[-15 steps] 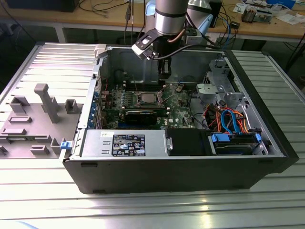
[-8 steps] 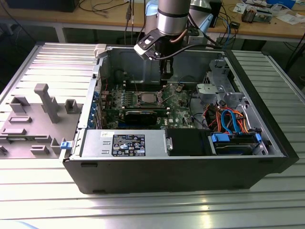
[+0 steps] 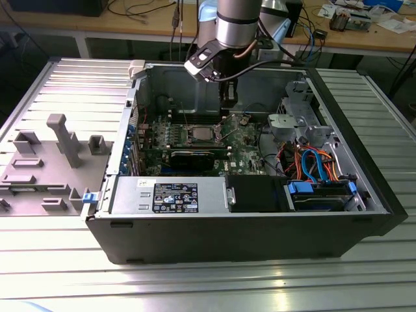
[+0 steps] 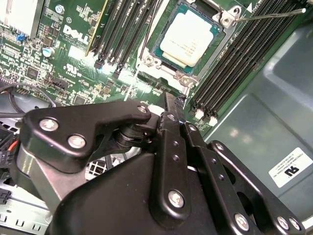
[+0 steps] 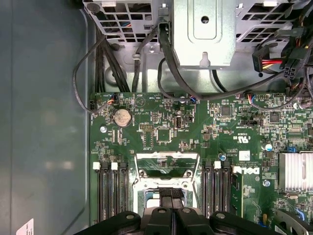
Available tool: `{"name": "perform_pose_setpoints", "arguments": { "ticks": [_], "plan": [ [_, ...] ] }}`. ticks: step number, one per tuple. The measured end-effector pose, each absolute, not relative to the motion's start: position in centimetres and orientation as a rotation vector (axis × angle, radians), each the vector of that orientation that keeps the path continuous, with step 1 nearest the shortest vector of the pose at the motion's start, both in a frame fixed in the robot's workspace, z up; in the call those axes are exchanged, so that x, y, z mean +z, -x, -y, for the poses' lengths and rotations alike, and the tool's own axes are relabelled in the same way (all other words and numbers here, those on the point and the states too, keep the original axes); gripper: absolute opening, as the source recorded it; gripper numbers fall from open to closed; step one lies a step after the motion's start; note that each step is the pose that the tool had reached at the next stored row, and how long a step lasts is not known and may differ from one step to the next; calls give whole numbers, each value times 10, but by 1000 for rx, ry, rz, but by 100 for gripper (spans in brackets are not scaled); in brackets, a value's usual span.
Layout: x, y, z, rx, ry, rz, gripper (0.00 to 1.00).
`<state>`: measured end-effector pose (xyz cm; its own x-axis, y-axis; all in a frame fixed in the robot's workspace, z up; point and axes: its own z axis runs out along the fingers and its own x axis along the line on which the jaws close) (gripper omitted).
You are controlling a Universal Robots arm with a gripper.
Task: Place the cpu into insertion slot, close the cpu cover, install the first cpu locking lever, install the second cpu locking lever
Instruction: 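Close the cpu cover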
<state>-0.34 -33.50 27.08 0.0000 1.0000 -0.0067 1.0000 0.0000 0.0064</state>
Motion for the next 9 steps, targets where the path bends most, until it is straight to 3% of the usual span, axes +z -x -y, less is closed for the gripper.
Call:
{"name": "perform_pose_setpoints", "arguments": {
  "ticks": [9],
  "plan": [
    [271,2,335,0,-2215,-2215,11]
  ]
}}
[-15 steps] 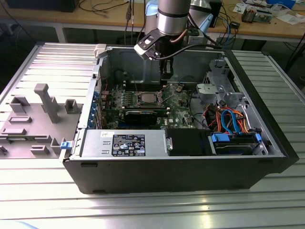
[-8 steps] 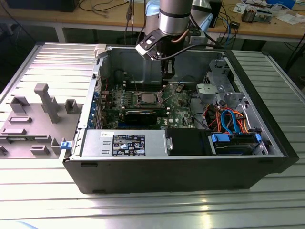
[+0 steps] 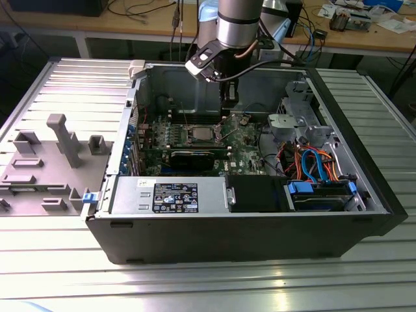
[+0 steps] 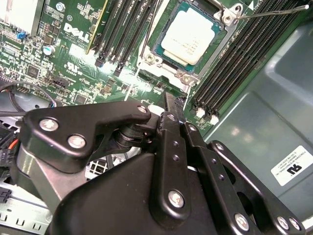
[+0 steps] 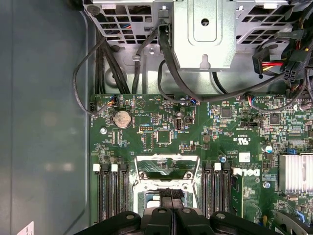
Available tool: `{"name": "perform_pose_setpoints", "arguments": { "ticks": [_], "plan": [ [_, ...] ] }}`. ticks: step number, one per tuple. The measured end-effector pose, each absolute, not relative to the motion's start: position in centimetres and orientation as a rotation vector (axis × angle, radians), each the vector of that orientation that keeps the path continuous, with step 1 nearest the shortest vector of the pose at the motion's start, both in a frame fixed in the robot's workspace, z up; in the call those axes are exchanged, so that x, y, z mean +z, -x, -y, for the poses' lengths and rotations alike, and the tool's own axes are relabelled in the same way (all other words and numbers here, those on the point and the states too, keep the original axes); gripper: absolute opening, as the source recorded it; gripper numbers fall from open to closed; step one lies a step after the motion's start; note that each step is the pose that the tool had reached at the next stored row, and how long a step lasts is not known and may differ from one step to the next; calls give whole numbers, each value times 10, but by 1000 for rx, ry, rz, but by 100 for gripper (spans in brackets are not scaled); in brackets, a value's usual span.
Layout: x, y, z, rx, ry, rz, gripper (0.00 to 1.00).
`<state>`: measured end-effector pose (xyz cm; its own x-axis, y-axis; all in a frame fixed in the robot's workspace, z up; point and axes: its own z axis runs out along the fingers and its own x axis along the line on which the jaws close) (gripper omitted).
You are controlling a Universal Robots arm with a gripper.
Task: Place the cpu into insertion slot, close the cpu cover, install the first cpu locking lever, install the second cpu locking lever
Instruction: 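Close the cpu cover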
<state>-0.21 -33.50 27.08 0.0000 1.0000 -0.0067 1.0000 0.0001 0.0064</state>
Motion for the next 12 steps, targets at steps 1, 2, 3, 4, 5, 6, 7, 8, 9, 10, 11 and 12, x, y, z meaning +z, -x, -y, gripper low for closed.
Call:
{"name": "perform_pose_setpoints", "arguments": {
  "ticks": [1,2,3,4,5,6,7,8,9,10,11,12],
  "plan": [
    [271,2,335,0,-2215,-2215,11],
    [271,2,335,0,-2215,-2215,11],
    [271,1,335,0,-2215,-2215,11],
    [271,1,335,0,-2215,-2215,11],
    [271,1,335,0,-2215,-2215,11],
    [271,0,335,0,-2215,-2215,11],
    [271,0,335,0,-2215,-2215,11],
    [271,0,335,0,-2215,-2215,11],
    [271,-1,335,0,-2215,-2215,11],
    [271,-1,335,0,-2215,-2215,11],
    [271,-1,335,0,-2215,-2215,11],
    [271,-2,335,0,-2215,-2215,11]
  ]
}}
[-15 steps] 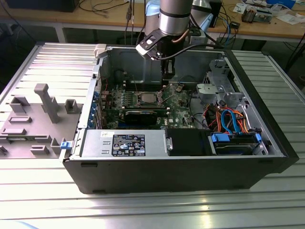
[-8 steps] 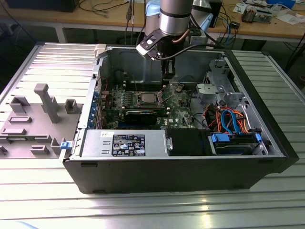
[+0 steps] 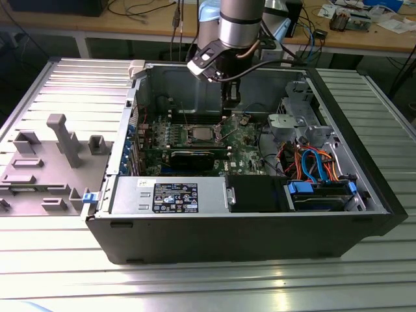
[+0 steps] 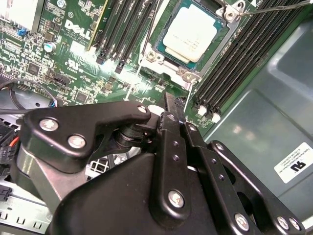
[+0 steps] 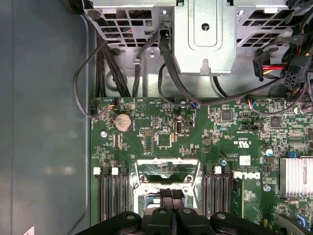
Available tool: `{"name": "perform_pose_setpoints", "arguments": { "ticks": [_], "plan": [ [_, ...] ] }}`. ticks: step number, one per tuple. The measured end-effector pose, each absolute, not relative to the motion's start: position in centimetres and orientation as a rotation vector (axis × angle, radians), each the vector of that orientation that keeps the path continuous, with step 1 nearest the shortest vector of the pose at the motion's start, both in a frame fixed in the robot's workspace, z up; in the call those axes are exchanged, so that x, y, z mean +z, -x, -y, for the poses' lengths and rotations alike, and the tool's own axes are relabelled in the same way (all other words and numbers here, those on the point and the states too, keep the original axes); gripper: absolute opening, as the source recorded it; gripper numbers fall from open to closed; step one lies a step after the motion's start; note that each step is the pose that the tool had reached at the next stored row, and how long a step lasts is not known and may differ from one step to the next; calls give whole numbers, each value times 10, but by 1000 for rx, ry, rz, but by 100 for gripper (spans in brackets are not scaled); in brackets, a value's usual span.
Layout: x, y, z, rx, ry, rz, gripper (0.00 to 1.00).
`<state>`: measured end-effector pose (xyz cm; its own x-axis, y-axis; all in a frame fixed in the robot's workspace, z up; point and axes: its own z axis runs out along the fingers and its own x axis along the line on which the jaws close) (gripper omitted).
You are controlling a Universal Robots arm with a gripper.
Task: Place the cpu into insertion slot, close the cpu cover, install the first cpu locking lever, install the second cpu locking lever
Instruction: 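Close the cpu cover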
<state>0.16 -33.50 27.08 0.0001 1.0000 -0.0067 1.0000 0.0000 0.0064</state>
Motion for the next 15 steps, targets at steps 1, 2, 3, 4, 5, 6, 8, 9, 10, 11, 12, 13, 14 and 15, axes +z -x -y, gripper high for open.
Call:
{"name": "perform_pose_setpoints", "arguments": {
  "ticks": [1,2,3,4,5,6,8,9,10,11,12,13,14,15],
  "plan": [
    [271,-2,335,0,-2215,-2215,11],
    [271,-2,335,0,-2215,-2215,11],
    [271,-2,335,0,-2215,-2215,11],
    [271,-2,335,0,-2215,-2215,11],
    [271,-3,335,0,-2215,-2215,11],
    [271,-3,335,0,-2215,-2215,11],
    [271,-3,335,0,-2215,-2215,11],
    [271,-3,335,0,-2215,-2215,11],
    [271,-4,335,0,-2215,-2215,11],
    [271,-4,335,0,-2215,-2215,11],
    [271,-4,335,0,-2215,-2215,11],
    [271,-5,335,0,-2215,-2215,11],
    [271,-5,335,0,-2215,-2215,11],
    [271,-5,335,0,-2215,-2215,11]
  ]
}}
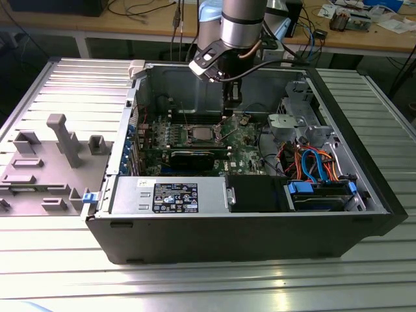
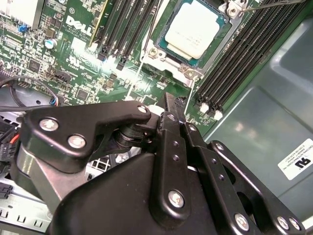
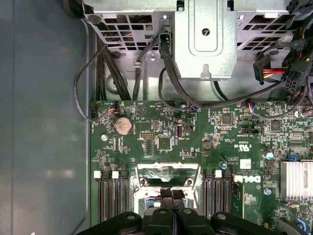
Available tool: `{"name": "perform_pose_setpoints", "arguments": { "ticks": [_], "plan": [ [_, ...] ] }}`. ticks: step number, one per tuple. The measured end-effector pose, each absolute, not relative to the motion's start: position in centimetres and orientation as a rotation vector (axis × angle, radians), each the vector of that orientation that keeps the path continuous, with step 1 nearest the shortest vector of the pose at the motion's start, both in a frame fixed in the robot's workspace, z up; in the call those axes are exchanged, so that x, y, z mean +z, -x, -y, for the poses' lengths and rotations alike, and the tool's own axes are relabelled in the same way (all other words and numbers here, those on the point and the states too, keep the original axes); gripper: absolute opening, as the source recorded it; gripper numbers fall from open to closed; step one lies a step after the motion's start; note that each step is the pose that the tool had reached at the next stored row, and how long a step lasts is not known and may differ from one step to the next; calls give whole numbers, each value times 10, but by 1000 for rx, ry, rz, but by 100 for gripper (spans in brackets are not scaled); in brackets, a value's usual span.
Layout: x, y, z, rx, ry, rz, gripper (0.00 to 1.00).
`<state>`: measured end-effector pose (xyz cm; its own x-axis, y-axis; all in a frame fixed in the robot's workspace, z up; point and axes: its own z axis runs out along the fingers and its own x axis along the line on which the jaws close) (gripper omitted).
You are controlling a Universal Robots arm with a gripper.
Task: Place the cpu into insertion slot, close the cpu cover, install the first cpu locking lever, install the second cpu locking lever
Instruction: 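Close the cpu cover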
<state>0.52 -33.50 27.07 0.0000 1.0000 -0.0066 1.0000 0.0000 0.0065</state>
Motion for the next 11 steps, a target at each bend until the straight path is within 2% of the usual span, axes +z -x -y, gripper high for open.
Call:
{"name": "perform_pose_setpoints", "arguments": {
  "ticks": [11],
  "plan": [
    [271,-8,335,0,-2215,-2215,11]
  ]
}}
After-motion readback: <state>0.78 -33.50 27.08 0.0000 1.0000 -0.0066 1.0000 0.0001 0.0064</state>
